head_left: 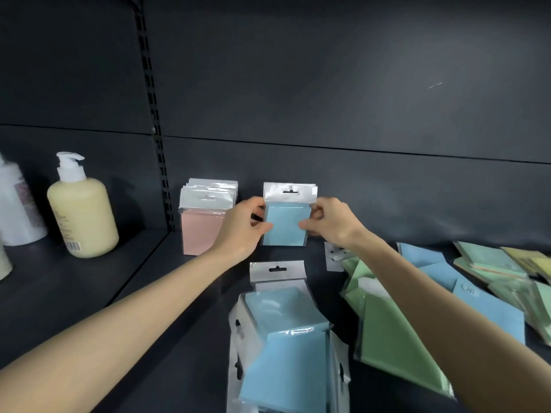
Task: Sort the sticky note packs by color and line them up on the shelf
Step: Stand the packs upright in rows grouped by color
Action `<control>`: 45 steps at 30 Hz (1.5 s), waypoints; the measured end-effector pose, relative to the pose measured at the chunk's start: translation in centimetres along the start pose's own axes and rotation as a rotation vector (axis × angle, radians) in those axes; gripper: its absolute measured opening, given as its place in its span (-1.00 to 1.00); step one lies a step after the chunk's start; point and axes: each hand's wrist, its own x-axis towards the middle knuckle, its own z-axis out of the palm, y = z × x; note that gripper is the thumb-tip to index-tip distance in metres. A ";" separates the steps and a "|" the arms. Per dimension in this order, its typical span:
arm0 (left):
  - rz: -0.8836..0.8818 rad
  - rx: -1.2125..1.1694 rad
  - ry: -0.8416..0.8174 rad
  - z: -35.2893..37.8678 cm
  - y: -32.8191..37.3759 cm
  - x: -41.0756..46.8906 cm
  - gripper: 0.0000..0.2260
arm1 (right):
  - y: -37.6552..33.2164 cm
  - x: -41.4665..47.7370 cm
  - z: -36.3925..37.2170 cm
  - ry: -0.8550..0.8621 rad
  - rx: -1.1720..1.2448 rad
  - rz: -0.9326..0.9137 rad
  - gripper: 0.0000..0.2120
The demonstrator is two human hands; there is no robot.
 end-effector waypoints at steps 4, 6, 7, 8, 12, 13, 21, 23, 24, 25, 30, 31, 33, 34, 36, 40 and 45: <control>-0.011 0.140 -0.027 1.1 -1.3 0.7 -0.81 | 0.3 0.9 0.8 -0.032 -0.064 0.028 -0.76; -0.038 0.233 -0.042 1.5 -1.7 1.0 -0.83 | 0.4 1.2 1.0 -0.051 -0.089 0.048 -0.66; -0.054 0.269 -0.048 1.7 -1.7 1.1 -0.82 | 0.4 1.3 1.0 -0.058 -0.101 0.049 -0.63; -0.069 0.293 -0.053 1.7 -1.7 1.2 -0.80 | 0.5 1.5 1.1 -0.060 -0.114 0.043 -0.61; -0.114 0.319 -0.089 1.9 -2.2 1.2 -0.77 | 1.0 1.8 1.4 -0.042 -0.146 0.035 -0.66; -0.124 0.322 -0.085 1.9 -2.3 1.1 -0.78 | 1.0 1.8 1.4 -0.045 -0.145 0.033 -0.70; -0.114 0.394 -0.015 2.2 -2.6 0.9 -0.63 | 0.5 2.6 2.2 -0.062 -0.202 0.010 -0.81; -0.122 0.411 -0.011 2.1 -2.5 0.9 -0.61 | 0.5 2.8 2.4 -0.057 -0.203 0.012 -0.81; -0.123 0.422 -0.009 2.1 -2.5 0.9 -0.61 | 0.5 2.9 2.5 -0.054 -0.206 0.014 -0.81; -0.123 0.432 -0.007 2.1 -2.5 1.0 -0.62 | 0.5 2.9 2.6 -0.051 -0.207 0.019 -0.81; -0.144 0.436 -0.019 2.2 -2.1 0.9 -0.63 | 0.5 2.9 2.5 -0.048 -0.223 0.046 -0.76; -0.147 0.427 -0.022 2.2 -2.0 0.8 -0.64 | 0.4 2.8 2.5 -0.047 -0.226 0.051 -0.74; -0.152 0.406 -0.037 2.0 -1.7 0.8 -0.68 | 0.4 2.6 2.1 -0.044 -0.232 0.060 -0.68; -0.154 0.391 -0.045 1.9 -1.5 0.7 -0.71 | 0.3 2.4 1.9 -0.037 -0.240 0.064 -0.65; -0.160 0.354 -0.062 1.6 -0.8 0.4 -0.73 | 0.3 1.9 1.3 -0.011 -0.254 0.053 -0.61; -0.135 0.384 -0.128 0.4 1.0 -1.1 -0.60 | -0.5 -0.3 -0.1 -0.012 -0.204 -0.010 -0.58; -0.119 0.352 -0.210 -1.7 2.0 -4.5 -0.52 | -1.6 -5.0 -1.2 -0.101 -0.156 -0.050 -0.65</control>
